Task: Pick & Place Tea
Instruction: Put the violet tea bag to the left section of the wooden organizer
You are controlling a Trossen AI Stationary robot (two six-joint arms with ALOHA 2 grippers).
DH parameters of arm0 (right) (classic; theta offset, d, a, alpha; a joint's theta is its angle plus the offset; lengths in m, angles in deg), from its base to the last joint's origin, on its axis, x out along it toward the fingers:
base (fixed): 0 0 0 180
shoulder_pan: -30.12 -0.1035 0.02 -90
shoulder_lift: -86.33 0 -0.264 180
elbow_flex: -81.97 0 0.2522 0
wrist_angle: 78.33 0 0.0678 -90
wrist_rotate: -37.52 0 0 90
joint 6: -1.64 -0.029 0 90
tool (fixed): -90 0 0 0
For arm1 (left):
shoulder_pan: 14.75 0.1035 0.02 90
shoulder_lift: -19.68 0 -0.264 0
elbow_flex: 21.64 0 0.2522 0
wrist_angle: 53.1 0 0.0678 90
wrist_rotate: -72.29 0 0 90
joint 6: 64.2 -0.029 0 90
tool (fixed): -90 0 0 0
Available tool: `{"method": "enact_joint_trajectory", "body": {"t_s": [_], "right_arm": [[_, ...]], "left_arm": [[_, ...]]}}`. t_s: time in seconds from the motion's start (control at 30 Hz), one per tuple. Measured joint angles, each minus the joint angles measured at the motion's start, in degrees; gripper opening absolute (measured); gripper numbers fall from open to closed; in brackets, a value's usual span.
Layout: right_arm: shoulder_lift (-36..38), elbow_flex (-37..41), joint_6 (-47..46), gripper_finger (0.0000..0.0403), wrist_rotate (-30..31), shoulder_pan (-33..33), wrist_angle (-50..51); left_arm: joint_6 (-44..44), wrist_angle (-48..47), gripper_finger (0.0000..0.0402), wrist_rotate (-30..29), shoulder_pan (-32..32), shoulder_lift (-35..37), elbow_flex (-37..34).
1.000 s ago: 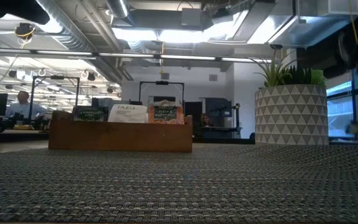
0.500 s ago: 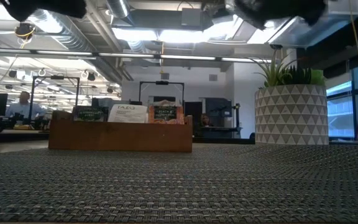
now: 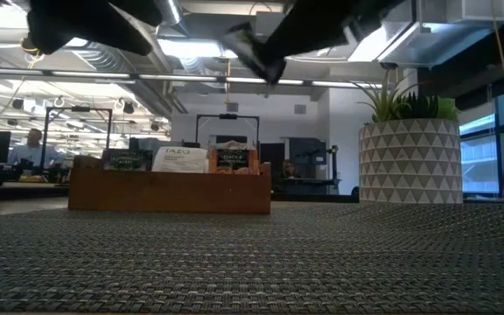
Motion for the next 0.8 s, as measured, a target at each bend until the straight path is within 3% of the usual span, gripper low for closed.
{"method": "enact_joint_trajectory", "body": {"t_s": [0.33, 0.53, 0.8], "right_arm": [[-3.03, -2.4, 4.75, 0.0007, -0.5, 0.88, -4.58], [-3.2, -2.55, 8.71, 0.0007, -4.57, 1.88, -9.01], [-3.2, -2.55, 7.7, 0.0007, -6.12, 2.44, -4.78]], "left_arm": [[2.03, 3.38, 0.0159, -0.19, 3.36, -0.04, 0.0], [2.12, 4.9, 0.0161, 2.6, 5.4, -0.07, 0.02], [-1.51, 6.83, 0.0152, 5.74, 5.47, -0.07, 0.02]]}}
